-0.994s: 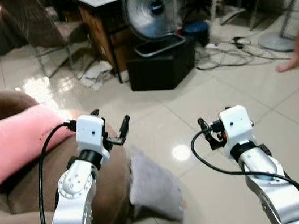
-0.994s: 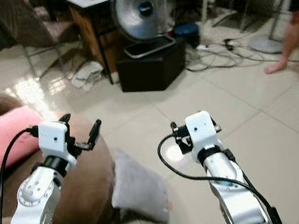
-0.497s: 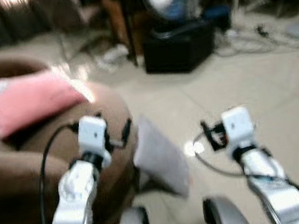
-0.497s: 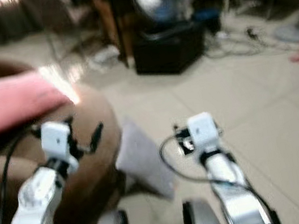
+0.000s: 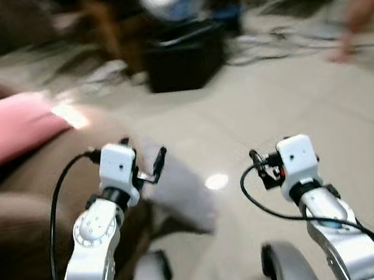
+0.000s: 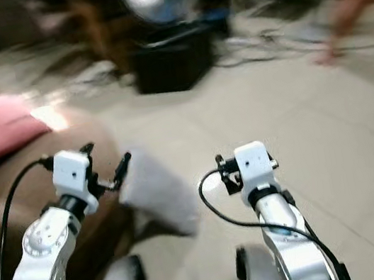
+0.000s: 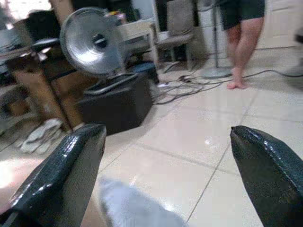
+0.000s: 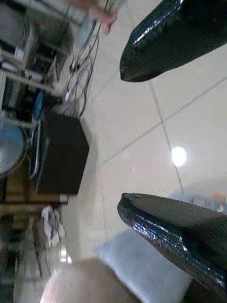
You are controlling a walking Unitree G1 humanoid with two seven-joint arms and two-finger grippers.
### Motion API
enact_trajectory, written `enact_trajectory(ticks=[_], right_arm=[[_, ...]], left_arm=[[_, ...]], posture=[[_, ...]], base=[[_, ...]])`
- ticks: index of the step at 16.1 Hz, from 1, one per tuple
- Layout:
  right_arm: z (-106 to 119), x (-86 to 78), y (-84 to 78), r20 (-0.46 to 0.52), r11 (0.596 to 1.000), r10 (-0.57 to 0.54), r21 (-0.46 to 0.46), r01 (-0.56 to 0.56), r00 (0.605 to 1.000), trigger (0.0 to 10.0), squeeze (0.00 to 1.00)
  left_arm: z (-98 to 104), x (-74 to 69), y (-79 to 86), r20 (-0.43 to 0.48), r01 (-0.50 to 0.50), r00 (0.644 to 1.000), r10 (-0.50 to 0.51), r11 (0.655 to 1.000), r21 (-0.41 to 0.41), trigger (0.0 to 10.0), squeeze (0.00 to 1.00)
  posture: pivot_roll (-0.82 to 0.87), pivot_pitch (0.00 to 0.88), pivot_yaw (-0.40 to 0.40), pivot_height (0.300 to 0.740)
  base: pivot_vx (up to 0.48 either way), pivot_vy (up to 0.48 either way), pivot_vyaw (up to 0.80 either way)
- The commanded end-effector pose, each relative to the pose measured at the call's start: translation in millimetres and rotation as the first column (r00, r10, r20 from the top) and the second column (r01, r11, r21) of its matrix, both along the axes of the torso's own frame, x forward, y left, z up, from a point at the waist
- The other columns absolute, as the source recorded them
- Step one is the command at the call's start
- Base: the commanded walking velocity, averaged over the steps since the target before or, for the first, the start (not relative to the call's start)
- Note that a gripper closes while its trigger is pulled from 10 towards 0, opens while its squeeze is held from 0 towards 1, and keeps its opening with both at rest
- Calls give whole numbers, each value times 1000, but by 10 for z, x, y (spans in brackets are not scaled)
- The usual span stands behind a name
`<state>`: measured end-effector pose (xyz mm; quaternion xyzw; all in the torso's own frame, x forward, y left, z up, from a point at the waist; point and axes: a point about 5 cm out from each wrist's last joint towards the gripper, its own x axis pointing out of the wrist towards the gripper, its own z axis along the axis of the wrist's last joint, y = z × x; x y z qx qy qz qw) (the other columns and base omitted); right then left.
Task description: Move the pillow to the sofa from floor
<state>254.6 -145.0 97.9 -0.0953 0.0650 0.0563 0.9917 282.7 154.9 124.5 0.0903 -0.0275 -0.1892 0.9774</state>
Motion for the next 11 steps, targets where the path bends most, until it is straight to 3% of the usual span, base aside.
enact_trajectory(ticks=[1, 8, 11], right_arm=[[16, 7, -39, 5, 1000, -13, -3, 13, 1000, 10000, 0], [-2, -2, 10, -5, 996, 50, -74, -51, 999, 10000, 0], [-24, -2, 47, -24, 993, 80, -87, -82, 996, 10000, 0]], left_arm=[[15, -3, -23, 7, 10, 1000, -10, 1000, -1, 10000, 0], [8, 3, -10, 2, 1, 1000, -1, 1000, 2, 10000, 0], [8, 10, -2, 1, 1, 1000, -1, 1000, 3, 10000, 0]], posture=[[-44, 6, 51, 590], [-43, 4, 49, 590], [-43, 1, 53, 590]], base=[[307, 0, 0], [309, 0, 0], [309, 0, 710]])
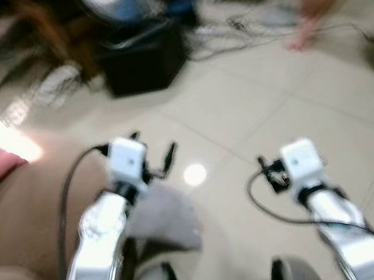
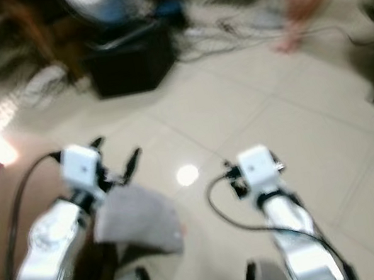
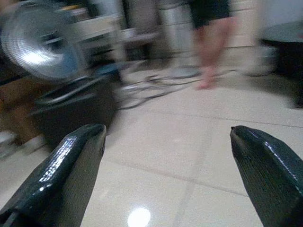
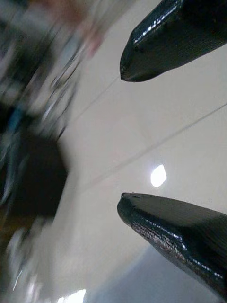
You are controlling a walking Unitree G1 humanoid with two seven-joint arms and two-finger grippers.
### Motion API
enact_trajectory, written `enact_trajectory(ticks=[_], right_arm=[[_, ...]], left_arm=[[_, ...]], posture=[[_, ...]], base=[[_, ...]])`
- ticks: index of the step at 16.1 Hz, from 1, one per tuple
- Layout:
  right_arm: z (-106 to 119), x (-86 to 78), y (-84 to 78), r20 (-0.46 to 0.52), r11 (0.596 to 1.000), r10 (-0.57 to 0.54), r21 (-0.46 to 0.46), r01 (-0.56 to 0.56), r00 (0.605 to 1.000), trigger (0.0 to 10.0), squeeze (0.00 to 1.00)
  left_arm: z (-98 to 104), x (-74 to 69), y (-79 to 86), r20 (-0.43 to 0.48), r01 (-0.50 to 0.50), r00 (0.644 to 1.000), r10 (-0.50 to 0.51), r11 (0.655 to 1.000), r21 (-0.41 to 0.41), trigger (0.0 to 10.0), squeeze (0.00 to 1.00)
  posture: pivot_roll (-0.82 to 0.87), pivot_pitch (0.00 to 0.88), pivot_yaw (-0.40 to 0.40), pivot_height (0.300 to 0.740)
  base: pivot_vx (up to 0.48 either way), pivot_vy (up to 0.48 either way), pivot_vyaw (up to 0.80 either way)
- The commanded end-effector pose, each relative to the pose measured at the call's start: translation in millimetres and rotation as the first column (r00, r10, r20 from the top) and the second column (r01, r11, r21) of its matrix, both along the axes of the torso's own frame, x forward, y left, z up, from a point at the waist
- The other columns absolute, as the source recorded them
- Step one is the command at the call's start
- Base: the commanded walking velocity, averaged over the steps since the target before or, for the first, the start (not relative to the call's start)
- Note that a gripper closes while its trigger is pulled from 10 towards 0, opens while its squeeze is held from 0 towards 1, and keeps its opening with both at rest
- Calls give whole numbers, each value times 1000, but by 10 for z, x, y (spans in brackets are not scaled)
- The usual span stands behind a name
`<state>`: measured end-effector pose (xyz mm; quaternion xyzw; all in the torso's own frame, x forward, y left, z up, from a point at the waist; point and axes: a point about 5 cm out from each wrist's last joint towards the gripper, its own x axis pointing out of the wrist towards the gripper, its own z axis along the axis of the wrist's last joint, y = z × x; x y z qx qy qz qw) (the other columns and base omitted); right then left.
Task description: Move the pillow to the sofa from floor
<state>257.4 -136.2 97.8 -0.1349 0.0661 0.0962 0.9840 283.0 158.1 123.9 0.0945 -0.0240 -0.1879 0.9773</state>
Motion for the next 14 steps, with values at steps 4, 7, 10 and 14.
enact_trajectory(ticks=[4, 7, 10, 14], right_arm=[[-54, -47, -3, -26, 999, 39, -36, -40, 999, 10000, 0], [-48, -42, -36, -26, 1000, 4, 5, -4, 1000, 10000, 0], [-69, -58, -56, -32, 1000, -5, 23, 5, 999, 10000, 0], [-72, -67, -53, -26, 1000, -1, 31, 2, 1000, 10000, 0]], left_arm=[[11, 15, -25, 5, 3, 1000, -3, 1000, -4, 10000, 0], [11, 14, -18, 5, 3, 1000, -3, 1000, -7, 10000, 0], [10, 3, -73, 6, 32, 999, -32, 999, -22, 10000, 0], [6, 3, -69, 5, 36, 999, -36, 999, -21, 10000, 0]], posture=[[-40, 0, 52, 590], [-39, 0, 52, 590], [-42, 0, 55, 590], [-43, 0, 57, 590]], base=[[310, 0, 800], [309, 0, 0], [309, 0, 0], [306, 0, -775]])
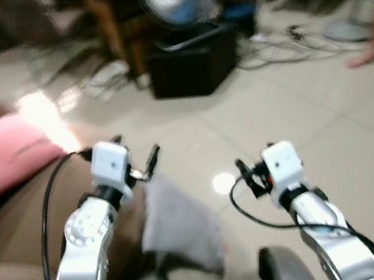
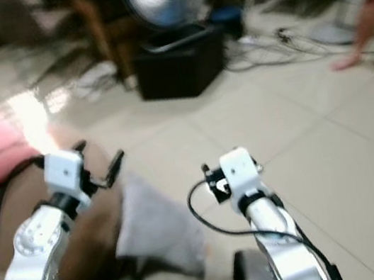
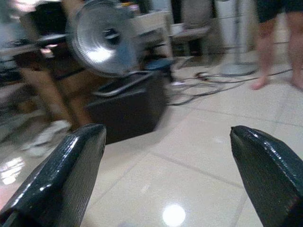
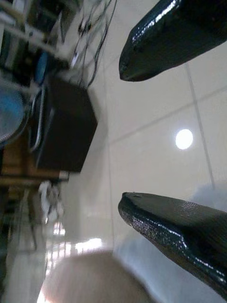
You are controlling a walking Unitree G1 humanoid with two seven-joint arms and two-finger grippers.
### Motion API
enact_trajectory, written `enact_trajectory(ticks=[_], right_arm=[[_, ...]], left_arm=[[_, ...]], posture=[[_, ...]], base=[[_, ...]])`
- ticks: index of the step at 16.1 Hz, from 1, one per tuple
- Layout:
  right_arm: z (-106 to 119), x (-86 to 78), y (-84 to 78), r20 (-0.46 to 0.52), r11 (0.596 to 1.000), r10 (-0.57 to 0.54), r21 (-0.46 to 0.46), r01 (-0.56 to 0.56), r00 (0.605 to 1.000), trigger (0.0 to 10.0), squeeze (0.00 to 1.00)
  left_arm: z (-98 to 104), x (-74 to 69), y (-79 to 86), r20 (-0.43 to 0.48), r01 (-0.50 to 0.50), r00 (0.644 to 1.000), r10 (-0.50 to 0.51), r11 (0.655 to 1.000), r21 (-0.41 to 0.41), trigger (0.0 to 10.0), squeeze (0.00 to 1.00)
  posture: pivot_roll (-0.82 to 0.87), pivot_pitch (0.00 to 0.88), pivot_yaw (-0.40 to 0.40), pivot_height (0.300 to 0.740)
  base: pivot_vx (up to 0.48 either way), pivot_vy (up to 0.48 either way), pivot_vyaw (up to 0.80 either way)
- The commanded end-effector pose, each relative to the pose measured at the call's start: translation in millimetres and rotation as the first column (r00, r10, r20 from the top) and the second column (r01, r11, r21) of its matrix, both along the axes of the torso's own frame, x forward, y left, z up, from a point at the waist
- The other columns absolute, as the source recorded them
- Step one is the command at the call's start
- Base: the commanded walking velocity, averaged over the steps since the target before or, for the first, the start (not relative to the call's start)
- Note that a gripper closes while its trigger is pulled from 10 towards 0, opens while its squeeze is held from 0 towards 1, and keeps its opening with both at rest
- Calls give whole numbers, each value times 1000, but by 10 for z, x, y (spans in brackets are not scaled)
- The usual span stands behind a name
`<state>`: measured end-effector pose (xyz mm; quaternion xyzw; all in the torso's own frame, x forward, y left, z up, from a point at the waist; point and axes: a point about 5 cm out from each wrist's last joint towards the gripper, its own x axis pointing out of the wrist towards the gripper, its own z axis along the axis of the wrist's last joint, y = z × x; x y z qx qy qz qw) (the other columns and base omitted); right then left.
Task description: Move the pillow to the sofa from floor
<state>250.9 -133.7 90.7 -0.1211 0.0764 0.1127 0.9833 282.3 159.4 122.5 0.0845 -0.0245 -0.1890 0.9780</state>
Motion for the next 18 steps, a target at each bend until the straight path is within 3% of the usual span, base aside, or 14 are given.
enact_trajectory(ticks=[1, 7, 10, 13, 15, 18], right_arm=[[0, -2, -79, 2, 1000, -30, 4, 30, 1000, 10000, 0], [-14, 2, -65, -2, 1000, -22, -9, 22, 1000, 10000, 0], [-24, -3, -59, -11, 1000, -14, -11, 13, 1000, 10000, 0], [-57, -9, -34, -38, 1000, 10, -13, -11, 999, 10000, 0], [-105, -17, -34, -76, 999, 28, -18, -29, 997, 10000, 0], [-160, -33, -69, -103, 999, 13, -34, -17, 995, 10000, 0]], left_arm=[[21, 11, -82, 8, 33, 999, -33, 999, -1, 10000, 0], [17, 7, -74, 8, 31, 999, -31, 1000, 1, 10000, 0], [-18, 20, 0, -7, -8, 1000, 8, 999, 35, 10000, 0], [-102, 29, 78, -48, -29, 998, 33, 995, 92, 10000, 0], [-229, 50, 126, -122, -50, 990, 68, 988, 143, 10000, 0], [-299, 90, 118, -174, -64, 981, 83, 992, 113, 10000, 0]], posture=[[-43, 0, 57, 590], [-41, 0, 55, 590], [-39, 0, 56, 590], [-37, 0, 55, 590], [-39, 0, 59, 590], [-42, 0, 64, 585]], base=[[304, 0, -775], [303, 0, 0], [0, 0, 0], [0, 0, 0], [0, 0, 0], [0, 0, 0]])
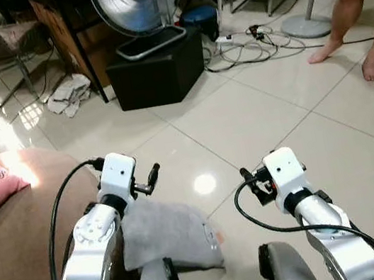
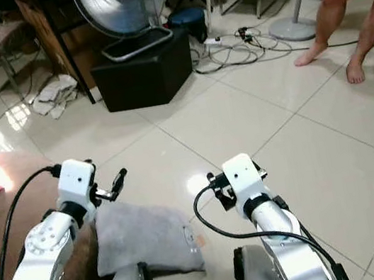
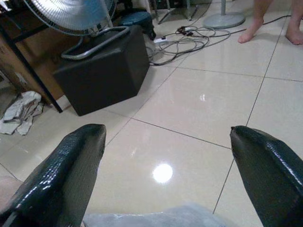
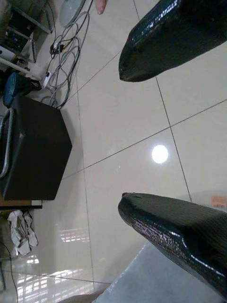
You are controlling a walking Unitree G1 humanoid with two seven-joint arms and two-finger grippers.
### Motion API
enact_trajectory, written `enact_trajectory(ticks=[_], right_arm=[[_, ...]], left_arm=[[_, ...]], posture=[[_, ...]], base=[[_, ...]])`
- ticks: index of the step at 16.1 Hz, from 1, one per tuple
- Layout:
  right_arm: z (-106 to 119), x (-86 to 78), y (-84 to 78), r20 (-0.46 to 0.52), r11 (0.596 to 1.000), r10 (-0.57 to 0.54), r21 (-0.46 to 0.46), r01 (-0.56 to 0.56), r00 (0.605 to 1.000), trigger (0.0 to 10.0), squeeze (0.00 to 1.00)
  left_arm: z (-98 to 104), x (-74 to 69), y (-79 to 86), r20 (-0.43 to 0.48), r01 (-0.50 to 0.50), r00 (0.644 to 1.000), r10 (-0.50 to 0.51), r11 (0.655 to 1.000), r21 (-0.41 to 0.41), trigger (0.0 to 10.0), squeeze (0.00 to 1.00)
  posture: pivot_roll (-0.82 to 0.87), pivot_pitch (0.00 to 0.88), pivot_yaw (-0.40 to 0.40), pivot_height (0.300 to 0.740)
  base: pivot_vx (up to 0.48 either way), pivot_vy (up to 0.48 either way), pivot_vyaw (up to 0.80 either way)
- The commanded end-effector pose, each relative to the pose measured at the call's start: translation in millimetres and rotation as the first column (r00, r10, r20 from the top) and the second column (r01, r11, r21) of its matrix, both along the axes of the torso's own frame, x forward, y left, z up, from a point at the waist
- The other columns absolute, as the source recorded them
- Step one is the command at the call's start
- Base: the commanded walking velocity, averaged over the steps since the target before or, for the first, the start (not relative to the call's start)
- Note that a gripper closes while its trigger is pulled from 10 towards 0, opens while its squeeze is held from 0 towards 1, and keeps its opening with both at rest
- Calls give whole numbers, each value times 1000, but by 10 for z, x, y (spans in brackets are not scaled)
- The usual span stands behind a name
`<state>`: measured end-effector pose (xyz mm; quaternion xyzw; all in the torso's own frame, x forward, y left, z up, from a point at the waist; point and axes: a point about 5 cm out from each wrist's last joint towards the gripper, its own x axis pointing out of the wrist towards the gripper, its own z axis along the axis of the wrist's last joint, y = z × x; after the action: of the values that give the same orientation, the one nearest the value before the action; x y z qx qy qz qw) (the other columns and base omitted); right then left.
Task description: Move the pillow to the sofa from floor
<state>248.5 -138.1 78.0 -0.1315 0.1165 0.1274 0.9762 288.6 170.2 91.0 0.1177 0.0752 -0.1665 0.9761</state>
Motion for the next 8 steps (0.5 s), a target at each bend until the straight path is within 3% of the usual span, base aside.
enact_trajectory(ticks=[1, 8], right_arm=[[-44, -22, -29, -27, 1000, -9, -5, 8, 1000, 10000, 0], [-55, -41, -16, -32, 1000, -10, -3, 10, 999, 10000, 0]], left_arm=[[24, 31, -24, 4, 9, 1000, -9, 1000, -10, 10000, 0], [-25, 109, -137, -38, 64, 997, -66, 997, -44, 10000, 0]], posture=[[-43, 0, 66, 575], [-42, 10, 69, 515]], base=[[0, 0, 0], [0, 0, 0]])
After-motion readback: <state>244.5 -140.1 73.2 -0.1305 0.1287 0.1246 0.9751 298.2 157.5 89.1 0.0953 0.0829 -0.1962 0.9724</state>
